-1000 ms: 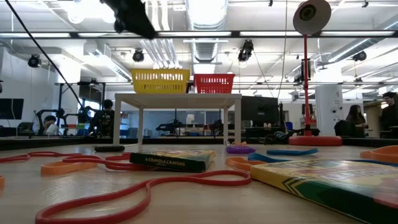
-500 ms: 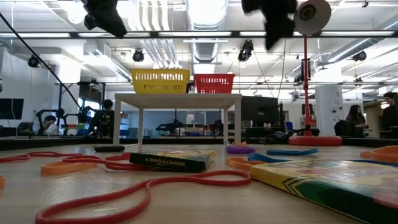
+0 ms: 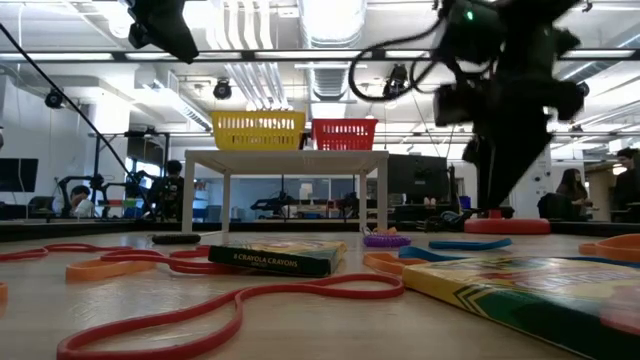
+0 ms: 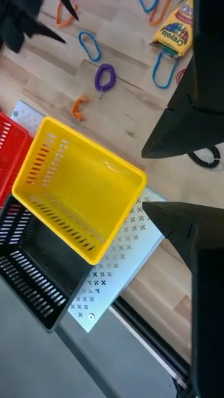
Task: Pick & Place Office Desk Supplies
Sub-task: Put the blue rubber band into the red basket on the shelf
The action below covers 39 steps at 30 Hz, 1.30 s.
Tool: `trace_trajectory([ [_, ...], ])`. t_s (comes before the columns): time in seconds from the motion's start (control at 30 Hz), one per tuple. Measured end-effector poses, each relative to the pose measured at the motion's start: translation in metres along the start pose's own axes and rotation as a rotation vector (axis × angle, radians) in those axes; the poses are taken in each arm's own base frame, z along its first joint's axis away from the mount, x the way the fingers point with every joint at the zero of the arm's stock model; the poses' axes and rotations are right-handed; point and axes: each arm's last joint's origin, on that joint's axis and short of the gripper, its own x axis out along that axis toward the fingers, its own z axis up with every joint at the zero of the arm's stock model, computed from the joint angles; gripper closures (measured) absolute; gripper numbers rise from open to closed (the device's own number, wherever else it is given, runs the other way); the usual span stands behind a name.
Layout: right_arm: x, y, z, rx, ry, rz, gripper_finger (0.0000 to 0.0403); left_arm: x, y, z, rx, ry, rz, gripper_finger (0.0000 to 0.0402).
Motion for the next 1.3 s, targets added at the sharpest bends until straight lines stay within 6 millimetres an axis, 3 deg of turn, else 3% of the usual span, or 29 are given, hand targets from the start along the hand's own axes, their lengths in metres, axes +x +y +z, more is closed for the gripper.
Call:
trace_trajectory([
  [0.2, 0.026, -0.003, -0.014, -0.091, -0.047, 0.024, 0.0188, 0.001, 0.000, 0.000, 0.000, 0.002, 0.000, 0.0277],
  [0.4, 0.037, -0.005, -0.021, -0.118, 0.003, 0.001, 0.0222, 0.001, 0.000, 0.000, -0.020, 0.001, 0.000, 0.0277],
  [0.7, 0.033, -0.001, -0.020, -0.145, 0.028, 0.007, 0.0375, 0.001, 0.000, 0.000, -0.094, 0.005, 0.001, 0.0277],
  [0.83, 0.017, 0.005, -0.013, -0.143, 0.068, 0.046, 0.0390, 0.001, 0.000, 0.000, -0.130, 0.008, 0.001, 0.0277],
  [1.07, -0.024, 0.017, 0.019, -0.090, -0.077, 0.099, 0.0394, 0.000, 0.000, -0.001, -0.132, 0.008, 0.000, 0.0277],
  [1.3, -0.078, 0.028, 0.050, 0.018, -0.228, 0.148, 0.0394, 0.000, -0.001, 0.002, -0.132, -0.022, -0.009, 0.0277],
])
